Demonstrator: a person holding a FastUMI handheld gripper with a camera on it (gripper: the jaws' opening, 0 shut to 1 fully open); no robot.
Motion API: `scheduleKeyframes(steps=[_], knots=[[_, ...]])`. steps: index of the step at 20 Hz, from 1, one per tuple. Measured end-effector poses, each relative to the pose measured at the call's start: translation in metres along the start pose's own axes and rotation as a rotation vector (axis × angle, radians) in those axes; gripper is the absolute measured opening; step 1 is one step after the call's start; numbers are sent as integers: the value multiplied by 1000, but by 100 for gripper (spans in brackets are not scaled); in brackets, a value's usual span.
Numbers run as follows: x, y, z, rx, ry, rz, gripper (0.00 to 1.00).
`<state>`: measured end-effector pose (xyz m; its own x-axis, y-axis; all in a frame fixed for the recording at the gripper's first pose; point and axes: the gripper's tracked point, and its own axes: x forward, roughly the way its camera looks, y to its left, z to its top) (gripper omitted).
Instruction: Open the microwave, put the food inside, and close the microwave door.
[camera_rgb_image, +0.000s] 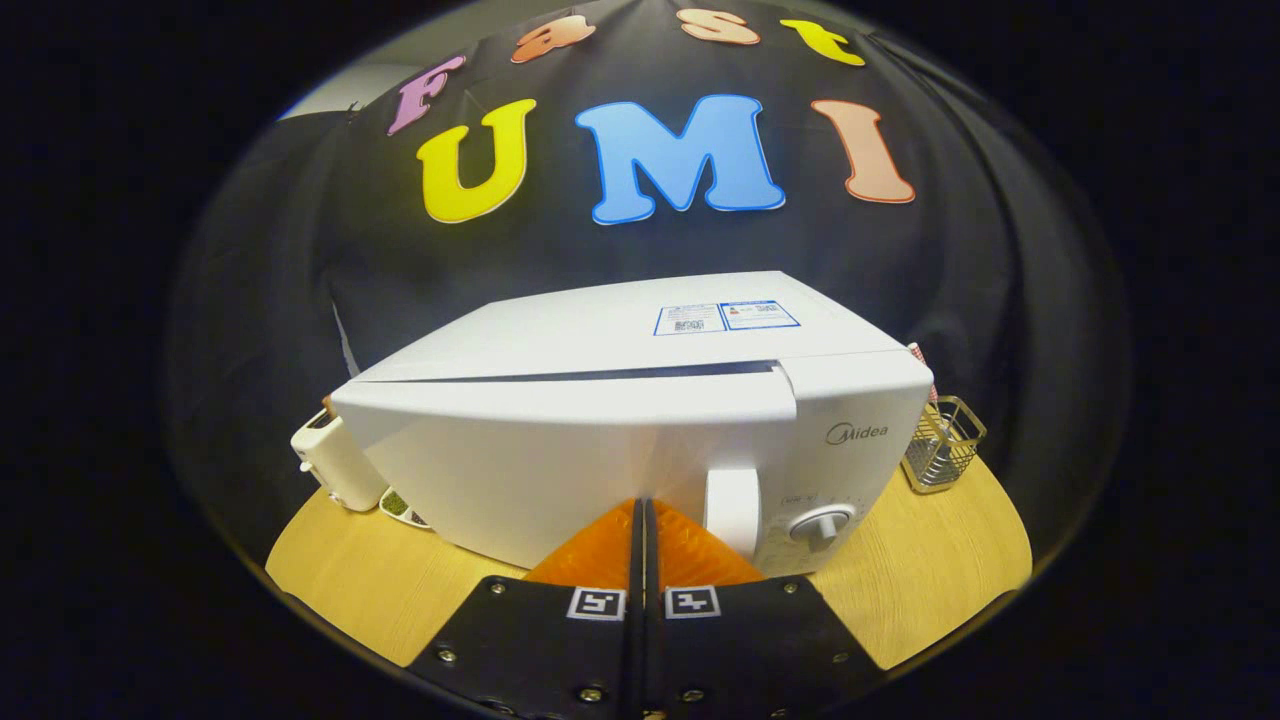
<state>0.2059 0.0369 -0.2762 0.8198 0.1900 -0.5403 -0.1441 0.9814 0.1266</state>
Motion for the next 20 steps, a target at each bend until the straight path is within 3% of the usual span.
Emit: scheduleKeyframes(steps=[3,7,9,20], knots=[[2,-1,0,-27,-10,-25,0],[10,-4,-4,42,25,-72,1],[5,-6,-6,2,29,-106,1],[-111,35,25,-34,-145,-111,0]])
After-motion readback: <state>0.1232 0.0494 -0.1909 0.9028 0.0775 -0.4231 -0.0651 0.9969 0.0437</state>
